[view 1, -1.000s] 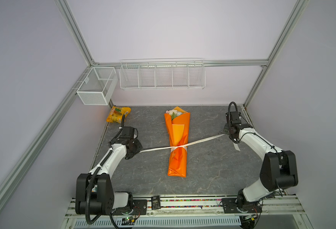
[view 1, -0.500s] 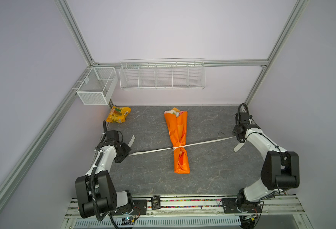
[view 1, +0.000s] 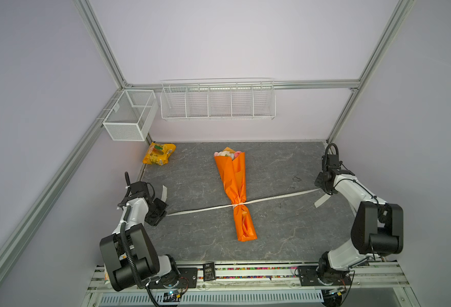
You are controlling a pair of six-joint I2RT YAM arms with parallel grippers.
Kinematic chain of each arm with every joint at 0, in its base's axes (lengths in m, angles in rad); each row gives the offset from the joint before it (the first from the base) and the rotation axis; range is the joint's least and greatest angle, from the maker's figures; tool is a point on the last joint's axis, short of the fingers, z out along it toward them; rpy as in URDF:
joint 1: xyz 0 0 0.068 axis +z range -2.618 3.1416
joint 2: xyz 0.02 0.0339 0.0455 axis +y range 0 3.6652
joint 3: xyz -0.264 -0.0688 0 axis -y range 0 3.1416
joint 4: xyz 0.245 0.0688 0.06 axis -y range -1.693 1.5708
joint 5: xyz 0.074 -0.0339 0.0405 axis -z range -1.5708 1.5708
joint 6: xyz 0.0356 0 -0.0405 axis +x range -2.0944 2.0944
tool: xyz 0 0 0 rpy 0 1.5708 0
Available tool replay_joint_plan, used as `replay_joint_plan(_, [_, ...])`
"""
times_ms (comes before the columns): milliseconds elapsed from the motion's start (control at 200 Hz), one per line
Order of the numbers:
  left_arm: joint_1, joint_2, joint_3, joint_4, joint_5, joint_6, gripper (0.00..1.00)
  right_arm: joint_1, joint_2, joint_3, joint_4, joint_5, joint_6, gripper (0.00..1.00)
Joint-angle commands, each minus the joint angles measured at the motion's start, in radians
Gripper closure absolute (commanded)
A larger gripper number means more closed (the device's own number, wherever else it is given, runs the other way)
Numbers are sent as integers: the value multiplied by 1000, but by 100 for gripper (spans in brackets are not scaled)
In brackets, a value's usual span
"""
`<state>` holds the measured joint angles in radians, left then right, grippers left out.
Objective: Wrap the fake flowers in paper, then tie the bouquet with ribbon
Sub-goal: 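Pull the ribbon ends outward with both grippers, drawing the knot tight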
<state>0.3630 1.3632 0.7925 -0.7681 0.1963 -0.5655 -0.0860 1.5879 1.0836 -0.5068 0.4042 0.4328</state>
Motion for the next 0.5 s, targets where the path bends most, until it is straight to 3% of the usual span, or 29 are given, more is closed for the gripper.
replay_joint_plan(0, [32, -17, 3, 44, -81, 29, 100, -36, -14, -10, 77, 2, -50, 94])
replay_joint_plan(95, [24, -42, 5, 36, -97, 28, 100, -15, -10, -11, 61, 16, -51, 94])
replay_joint_plan(195, [22, -63, -6, 47, -47, 42, 100, -2, 16, 7, 49, -135, -86, 94])
replay_joint_plan(260, [22, -69, -12, 49, -20, 35, 100, 31, 17, 8, 29, -61, -75, 94])
replay_joint_plan(345, [22, -81, -12, 41, -84, -5, 100, 25, 26, 5, 9, 64, -52, 94])
replay_joint_plan(495, [44, -42, 28, 6, -143, -7, 100, -50, 43, 12, 1, 123, -33, 94])
